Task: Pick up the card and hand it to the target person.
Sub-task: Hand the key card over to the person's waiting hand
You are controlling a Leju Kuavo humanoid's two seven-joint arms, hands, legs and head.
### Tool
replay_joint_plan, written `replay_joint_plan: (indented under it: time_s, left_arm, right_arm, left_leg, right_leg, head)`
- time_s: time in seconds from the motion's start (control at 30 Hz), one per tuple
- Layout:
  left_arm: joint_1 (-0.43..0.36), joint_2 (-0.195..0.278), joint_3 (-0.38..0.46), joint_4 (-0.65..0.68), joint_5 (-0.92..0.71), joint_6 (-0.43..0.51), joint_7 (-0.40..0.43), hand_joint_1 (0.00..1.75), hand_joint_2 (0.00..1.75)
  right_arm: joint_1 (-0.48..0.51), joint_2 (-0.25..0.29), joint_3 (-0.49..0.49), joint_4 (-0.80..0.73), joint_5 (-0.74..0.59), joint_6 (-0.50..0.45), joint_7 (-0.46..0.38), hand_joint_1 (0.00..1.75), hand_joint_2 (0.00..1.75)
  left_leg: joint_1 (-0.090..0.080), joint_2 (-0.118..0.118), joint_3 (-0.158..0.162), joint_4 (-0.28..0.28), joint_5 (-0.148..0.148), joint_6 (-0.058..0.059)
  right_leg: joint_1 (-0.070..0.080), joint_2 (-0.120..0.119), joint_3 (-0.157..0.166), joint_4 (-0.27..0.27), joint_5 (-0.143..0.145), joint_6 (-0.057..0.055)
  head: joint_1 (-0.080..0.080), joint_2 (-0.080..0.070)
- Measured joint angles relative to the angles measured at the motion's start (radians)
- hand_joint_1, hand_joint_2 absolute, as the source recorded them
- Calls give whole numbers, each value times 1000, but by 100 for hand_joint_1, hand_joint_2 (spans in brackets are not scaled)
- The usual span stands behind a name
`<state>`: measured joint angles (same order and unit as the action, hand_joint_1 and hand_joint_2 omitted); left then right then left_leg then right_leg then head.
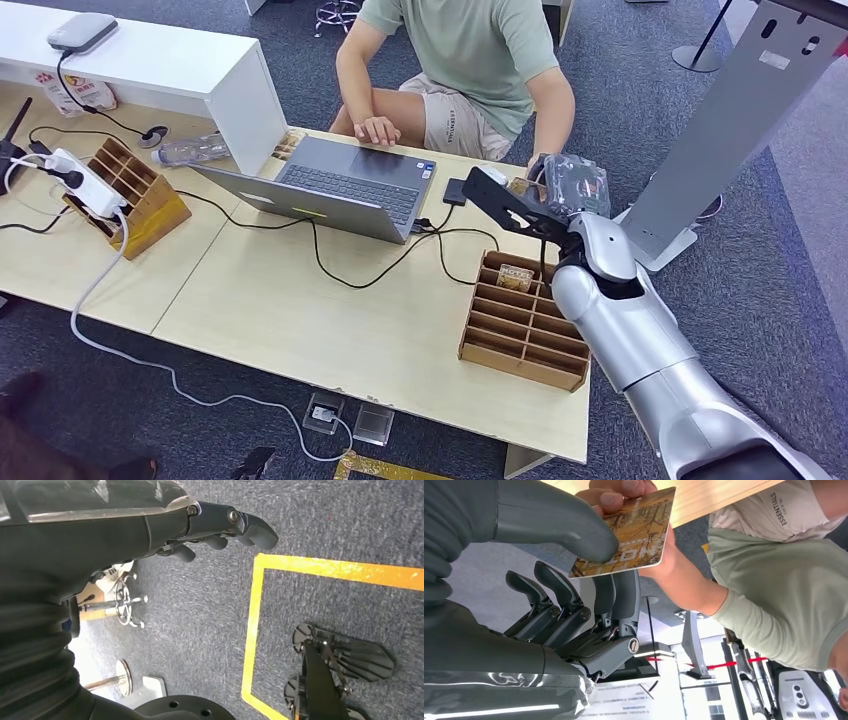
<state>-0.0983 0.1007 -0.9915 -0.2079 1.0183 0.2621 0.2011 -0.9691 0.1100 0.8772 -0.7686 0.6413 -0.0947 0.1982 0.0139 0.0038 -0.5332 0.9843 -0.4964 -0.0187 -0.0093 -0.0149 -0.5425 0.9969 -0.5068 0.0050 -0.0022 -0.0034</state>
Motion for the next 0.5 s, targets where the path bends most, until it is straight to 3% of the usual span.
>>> replay_joint_plan:
  time_s: [0.07, 0.2, 0.4, 0.5]
  left_arm:
    - [0, 0, 0, 0, 5, 4, 2, 0, 175]
    - [0, -1, 0, 0, 13, 9, 5, 0, 0]
    - [1, -1, 0, 0, 17, 11, 5, 0, 0]
    - [1, -2, 0, 0, 18, 16, 4, 0, 131]
  right_arm:
    - [-11, 18, 2, 44, 1, -7, -8, 166, 175]
    - [-19, 46, 5, 107, 3, -13, -15, 0, 175]
    - [-32, 76, 10, 171, 3, -25, -22, 0, 175]
    - [-36, 84, 12, 188, 1, -34, -26, 0, 175]
  left_leg:
    - [0, 0, 0, 0, 0, 0]
    - [0, 0, 0, 0, 0, 0]
    - [0, 0, 0, 0, 0, 0]
    - [0, 0, 0, 0, 0, 0]
  right_leg:
    - [0, 0, 0, 0, 0, 0]
    - [0, 0, 0, 0, 0, 0]
    - [0, 0, 0, 0, 0, 0]
    - [0, 0, 0, 0, 0, 0]
  head:
    - [0, 0]
    - [0, 0]
    - [0, 0]
    - [0, 0]
